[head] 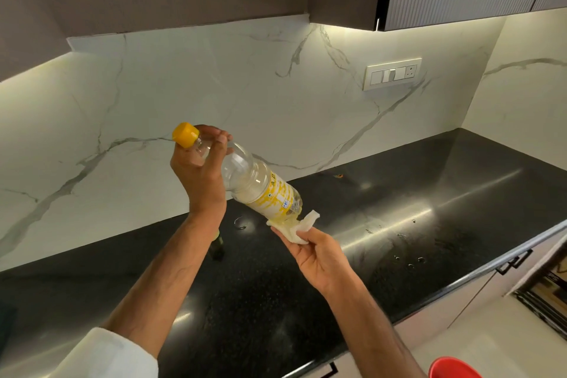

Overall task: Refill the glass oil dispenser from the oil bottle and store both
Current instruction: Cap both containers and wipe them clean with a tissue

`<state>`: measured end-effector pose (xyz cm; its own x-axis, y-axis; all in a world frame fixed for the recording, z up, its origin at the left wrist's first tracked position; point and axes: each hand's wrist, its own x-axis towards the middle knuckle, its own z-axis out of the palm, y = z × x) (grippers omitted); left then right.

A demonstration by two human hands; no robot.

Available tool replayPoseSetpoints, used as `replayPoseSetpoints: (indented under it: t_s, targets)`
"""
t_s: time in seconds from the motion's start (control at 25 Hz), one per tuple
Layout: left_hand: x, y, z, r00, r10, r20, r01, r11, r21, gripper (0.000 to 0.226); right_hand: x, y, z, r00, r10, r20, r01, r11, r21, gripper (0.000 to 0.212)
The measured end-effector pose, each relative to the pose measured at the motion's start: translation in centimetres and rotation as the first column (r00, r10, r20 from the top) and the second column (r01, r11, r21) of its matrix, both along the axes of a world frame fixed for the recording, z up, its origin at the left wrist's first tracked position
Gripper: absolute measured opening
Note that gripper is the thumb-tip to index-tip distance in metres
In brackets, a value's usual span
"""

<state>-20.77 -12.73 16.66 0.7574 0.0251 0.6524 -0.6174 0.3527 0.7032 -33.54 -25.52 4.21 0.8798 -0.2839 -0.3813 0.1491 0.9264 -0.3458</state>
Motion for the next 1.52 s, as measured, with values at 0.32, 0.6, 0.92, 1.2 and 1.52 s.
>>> replayPoseSetpoints:
  t_s: [0.32,0.6,0.92,1.2,1.52]
  targets:
    - [1.0,0.4,-0.1,0.972,-0.165,-0.167,0.149,0.983,-0.105,0.006,-0.1,-1.7,-0.7,0.949,-0.305,-0.076,0.236,0.852,-0.468,0.011]
    - [0.8,0.9,-0.5,0.965,-0.052,-0.258,0.019,0.991,-0.13,0.004,-0.3,-0.3,-1.8,0.992,-0.119,-0.037,0.086,0.871,-0.483,0.018]
    - [0.7,0.9,-0.6,0.934,-0.129,-0.333,0.086,0.986,-0.142,0.002,0.5,-0.5,-1.4,0.953,-0.302,0.033,0.269,0.788,-0.554,0.019]
    - [-0.2,0.3,-0.1,0.962,-0.057,-0.267,0.009,0.984,-0.176,0.004,-0.2,2.4,-0.8,0.995,-0.099,-0.004,0.096,0.977,-0.189,0.023]
    - [-0.6,-0.2,-1.4,0.987,0.156,-0.038,-0.153,0.986,0.069,0.008,-0.7,2.1,-0.5,0.928,-0.371,0.038,0.37,0.904,-0.214,0.025]
